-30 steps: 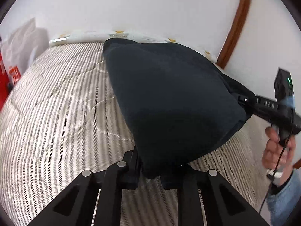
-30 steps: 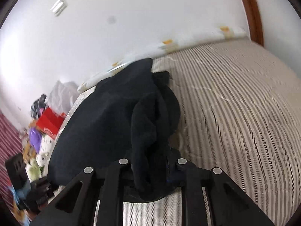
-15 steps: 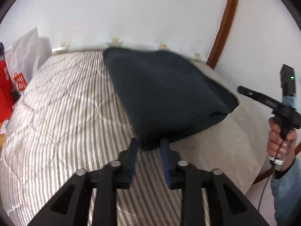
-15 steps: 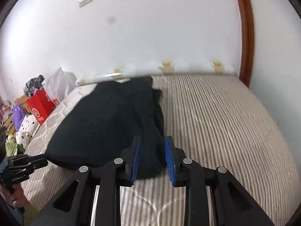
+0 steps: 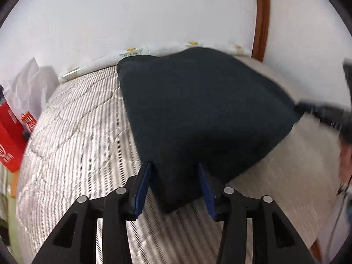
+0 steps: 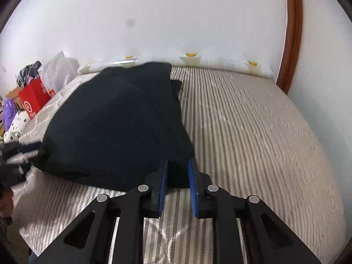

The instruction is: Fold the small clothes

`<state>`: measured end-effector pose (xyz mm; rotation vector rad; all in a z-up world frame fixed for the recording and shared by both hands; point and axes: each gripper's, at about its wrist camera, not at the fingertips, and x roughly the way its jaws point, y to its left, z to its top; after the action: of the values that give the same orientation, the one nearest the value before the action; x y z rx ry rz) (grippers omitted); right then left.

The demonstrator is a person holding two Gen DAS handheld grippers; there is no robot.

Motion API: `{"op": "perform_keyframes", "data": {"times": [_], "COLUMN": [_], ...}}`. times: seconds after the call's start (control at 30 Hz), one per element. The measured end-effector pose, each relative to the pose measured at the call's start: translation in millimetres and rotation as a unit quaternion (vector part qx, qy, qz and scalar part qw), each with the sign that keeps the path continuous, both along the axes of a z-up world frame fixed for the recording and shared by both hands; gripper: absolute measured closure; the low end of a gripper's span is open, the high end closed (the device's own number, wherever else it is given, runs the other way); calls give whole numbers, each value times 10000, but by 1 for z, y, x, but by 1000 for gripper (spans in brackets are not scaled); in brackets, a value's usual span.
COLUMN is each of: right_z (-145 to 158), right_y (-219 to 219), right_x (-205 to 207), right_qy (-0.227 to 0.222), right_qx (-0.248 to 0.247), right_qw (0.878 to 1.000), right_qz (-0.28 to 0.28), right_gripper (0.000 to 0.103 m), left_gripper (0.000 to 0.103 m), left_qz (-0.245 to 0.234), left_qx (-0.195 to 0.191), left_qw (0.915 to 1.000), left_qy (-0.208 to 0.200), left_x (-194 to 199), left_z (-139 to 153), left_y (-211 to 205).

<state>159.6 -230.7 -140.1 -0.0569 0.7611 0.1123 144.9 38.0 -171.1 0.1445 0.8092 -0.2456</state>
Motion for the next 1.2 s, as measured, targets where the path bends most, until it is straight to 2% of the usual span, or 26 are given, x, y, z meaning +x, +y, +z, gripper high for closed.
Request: {"op": "perform_keyframes", "data": {"times": [0.07, 0.1, 0.13, 0.23, 0.33, 0.37, 0.43, 0.47, 0.53, 0.67, 0.77, 0.8, 0.87, 0.9, 0.93, 1.03, 1.2], "right_z": [8, 11, 11, 10, 1, -4, -15, -16, -11, -5, 19, 32, 45, 49, 52, 46, 20], "right_y": [0, 1, 2, 9, 8, 6, 4, 4, 1, 2, 14, 19, 24, 28, 32, 42, 45], "right_x": [7, 16, 22, 50, 83, 92, 108, 108, 97, 90, 92, 96, 108, 118, 129, 170, 230], "right_qy": [-12, 16, 34, 115, 298, 438, 774, 773, 364, 446, 350, 214, 141, 141, 147, 405, 904], "right_qx": [159, 260, 313, 522, 995, 1180, 1567, 1577, 1324, 1024, 681, 577, 493, 458, 415, 307, 718], "right_qw": [9999, 9996, 9995, 9986, 9944, 9916, 9843, 9844, 9905, 9937, 9971, 9981, 9987, 9989, 9990, 9987, 9931], "right_qz": [53, 68, 59, -8, -218, -290, -235, -137, -90, -87, -24, -11, 7, 4, 9, -70, -191], "right_gripper": [75, 68, 65, 65, 65, 67, 88, 89, 94, 94, 93, 90, 74, 60, 56, 56, 56], "left_gripper": [59, 59, 59, 59, 59, 59, 59, 59, 59, 59, 59, 56, 53, 53, 53, 52, 52], "left_qz": [23, 49, 86, 259, 324, 325, 309, 299, 248, 259, 316, 339, 440, 482, 509, 612, 594], "left_qx": [-214, -386, -606, -1052, -1170, -1174, -1183, -1193, -1217, -1237, -1189, -1160, -1058, -1025, -1005, -1009, -1184], "left_qw": [9997, 9990, 9976, 9932, 9917, 9917, 9916, 9916, 9915, 9914, 9920, 9923, 9932, 9933, 9933, 9926, 9905], "left_qy": [128, 215, 313, 429, 431, 422, 410, 402, 378, 332, 270, 253, 226, 228, 238, 270, 362], "left_x": [-1, 0, 1, 4, 11, 15, 19, 22, 25, 42, 56, 62, 77, 84, 92, 116, 135], "left_z": [1, 2, 4, 10, 15, 17, 16, 16, 15, 18, 26, 29, 33, 34, 35, 34, 25], "left_y": [8, 13, 20, 37, 43, 44, 44, 44, 45, 48, 49, 51, 52, 52, 52, 53, 53]}}
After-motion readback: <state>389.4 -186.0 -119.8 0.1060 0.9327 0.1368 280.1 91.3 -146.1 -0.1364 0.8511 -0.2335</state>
